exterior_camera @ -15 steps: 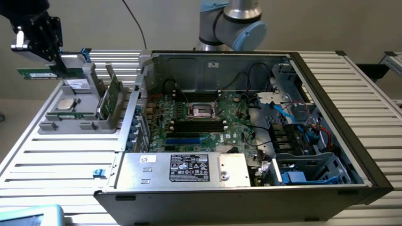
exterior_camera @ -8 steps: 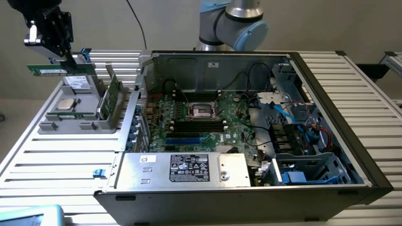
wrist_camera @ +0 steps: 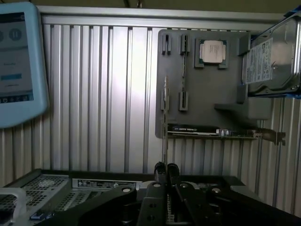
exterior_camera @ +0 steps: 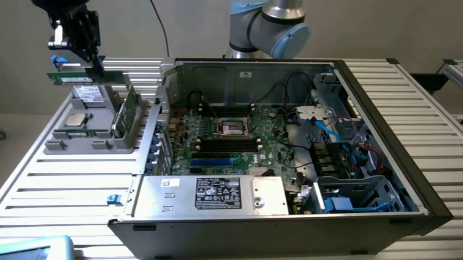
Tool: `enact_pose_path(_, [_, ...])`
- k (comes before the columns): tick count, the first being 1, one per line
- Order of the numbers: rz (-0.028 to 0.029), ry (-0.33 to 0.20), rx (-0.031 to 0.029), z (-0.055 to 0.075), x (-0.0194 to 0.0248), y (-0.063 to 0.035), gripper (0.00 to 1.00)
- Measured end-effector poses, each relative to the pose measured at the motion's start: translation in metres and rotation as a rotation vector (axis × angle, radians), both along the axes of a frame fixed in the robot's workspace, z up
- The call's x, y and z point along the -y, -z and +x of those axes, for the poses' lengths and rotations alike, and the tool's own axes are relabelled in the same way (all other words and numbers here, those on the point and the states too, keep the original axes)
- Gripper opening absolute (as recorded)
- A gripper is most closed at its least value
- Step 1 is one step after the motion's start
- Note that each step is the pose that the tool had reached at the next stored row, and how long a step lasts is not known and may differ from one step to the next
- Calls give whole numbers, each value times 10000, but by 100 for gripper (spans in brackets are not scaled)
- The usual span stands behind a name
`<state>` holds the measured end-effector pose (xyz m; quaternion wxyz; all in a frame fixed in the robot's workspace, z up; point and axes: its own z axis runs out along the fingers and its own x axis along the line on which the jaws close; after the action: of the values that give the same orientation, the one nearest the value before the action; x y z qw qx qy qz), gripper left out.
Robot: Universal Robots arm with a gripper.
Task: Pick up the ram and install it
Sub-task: 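Pick up the ram and move it above insertion slot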
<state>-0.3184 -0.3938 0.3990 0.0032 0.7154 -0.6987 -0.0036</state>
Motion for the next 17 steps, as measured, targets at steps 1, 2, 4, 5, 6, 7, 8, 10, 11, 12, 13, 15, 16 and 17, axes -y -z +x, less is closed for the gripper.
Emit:
enact_pose_path(1, [0,1,0,37,0,-10,13])
enact_pose_path(2, [-1,0,-1,72,0,-20,13])
enact_pose_path(4, [0,0,0,147,0,-39,13])
enact_pose_path(5, [0,0,0,183,0,-49,13])
enact_pose_path(6, [0,0,0,218,0,-60,13])
enact_pose_path(7, [0,1,0,256,0,-71,13])
enact_pose_path(8, [0,1,0,296,0,-81,13])
enact_pose_path(10, [0,-1,0,378,0,-94,13])
enact_pose_path(11, [0,0,-1,423,0,-100,13])
enact_pose_path(12, [0,1,0,469,0,-105,13])
enact_pose_path(13, [0,1,0,514,0,-110,13])
enact_pose_path(15, [0,0,0,601,0,-120,13])
enact_pose_path(16, [-1,0,-1,640,0,-126,13])
enact_pose_path(17, [-1,1,-1,682,0,-132,13])
